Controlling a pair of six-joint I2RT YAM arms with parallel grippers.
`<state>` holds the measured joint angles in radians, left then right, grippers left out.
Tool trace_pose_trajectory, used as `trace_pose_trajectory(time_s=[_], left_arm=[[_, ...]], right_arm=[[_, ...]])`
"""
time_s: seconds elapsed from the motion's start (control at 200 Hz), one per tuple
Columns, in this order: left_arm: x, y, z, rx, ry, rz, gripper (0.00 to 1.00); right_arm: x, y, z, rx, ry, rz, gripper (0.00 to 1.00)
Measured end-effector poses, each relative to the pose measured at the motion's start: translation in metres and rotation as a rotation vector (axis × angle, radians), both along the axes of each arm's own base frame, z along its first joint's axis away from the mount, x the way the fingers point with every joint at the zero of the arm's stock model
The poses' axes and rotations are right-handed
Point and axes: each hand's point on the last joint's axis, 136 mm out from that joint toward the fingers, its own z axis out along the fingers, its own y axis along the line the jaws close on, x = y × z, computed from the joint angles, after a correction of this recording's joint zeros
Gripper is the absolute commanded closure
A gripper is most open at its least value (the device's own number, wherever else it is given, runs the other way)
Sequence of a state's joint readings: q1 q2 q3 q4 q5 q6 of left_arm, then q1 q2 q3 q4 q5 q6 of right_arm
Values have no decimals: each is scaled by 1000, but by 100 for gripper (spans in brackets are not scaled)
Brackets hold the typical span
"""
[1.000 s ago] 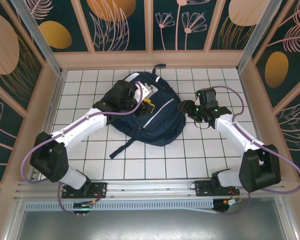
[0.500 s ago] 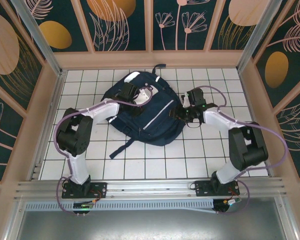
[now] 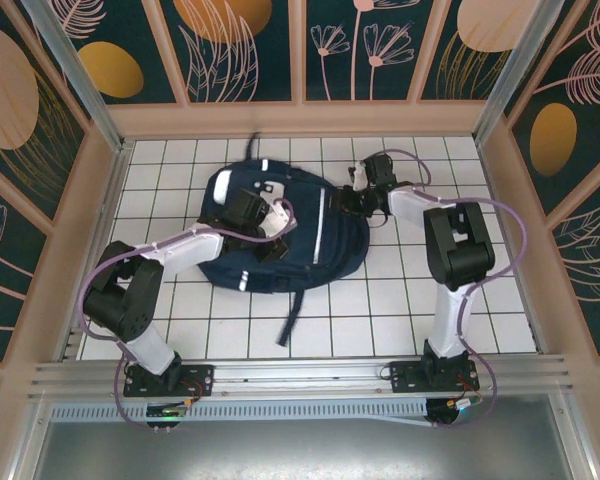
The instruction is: Pack books, pencil case, and school supplies into a backpack
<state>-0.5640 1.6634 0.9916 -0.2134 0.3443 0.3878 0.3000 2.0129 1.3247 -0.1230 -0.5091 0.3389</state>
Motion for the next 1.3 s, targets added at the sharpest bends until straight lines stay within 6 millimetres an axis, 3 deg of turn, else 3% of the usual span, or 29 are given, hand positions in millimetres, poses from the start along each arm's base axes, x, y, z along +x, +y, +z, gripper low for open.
trace_pose_trajectory(time_s=[0.155, 0.32, 0.47, 0.576, 0.656, 0.771, 0.896, 1.031, 1.301], left_arm=[[-24, -15, 8, 85, -31, -186, 67], [-19, -21, 25, 121, -119, -299, 63], [-37, -45, 30, 68, -175, -452, 57], [-55, -58, 24, 36, -200, -534, 54], [-62, -62, 18, 36, -209, -555, 52], [-51, -66, 12, 63, -252, -535, 51], [-36, -63, 5, 117, -314, -485, 60], [-36, -62, -1, 150, -327, -452, 100], [-27, -63, 9, 130, -363, -415, 100]], right_arm=[[14, 4, 7, 33, -28, 2, 61], [8, -16, 21, -2, -31, -46, 56], [-27, -53, 43, -61, -33, -126, 54], [-58, -66, 53, -82, -38, -145, 53], [-82, -71, 50, -86, -22, -146, 54], [-111, -72, 37, -92, 25, -132, 54], [-134, -56, 27, -105, 47, -71, 53], [-159, -38, 22, -103, 51, 17, 52], [-192, -15, 4, -129, -32, 223, 53]])
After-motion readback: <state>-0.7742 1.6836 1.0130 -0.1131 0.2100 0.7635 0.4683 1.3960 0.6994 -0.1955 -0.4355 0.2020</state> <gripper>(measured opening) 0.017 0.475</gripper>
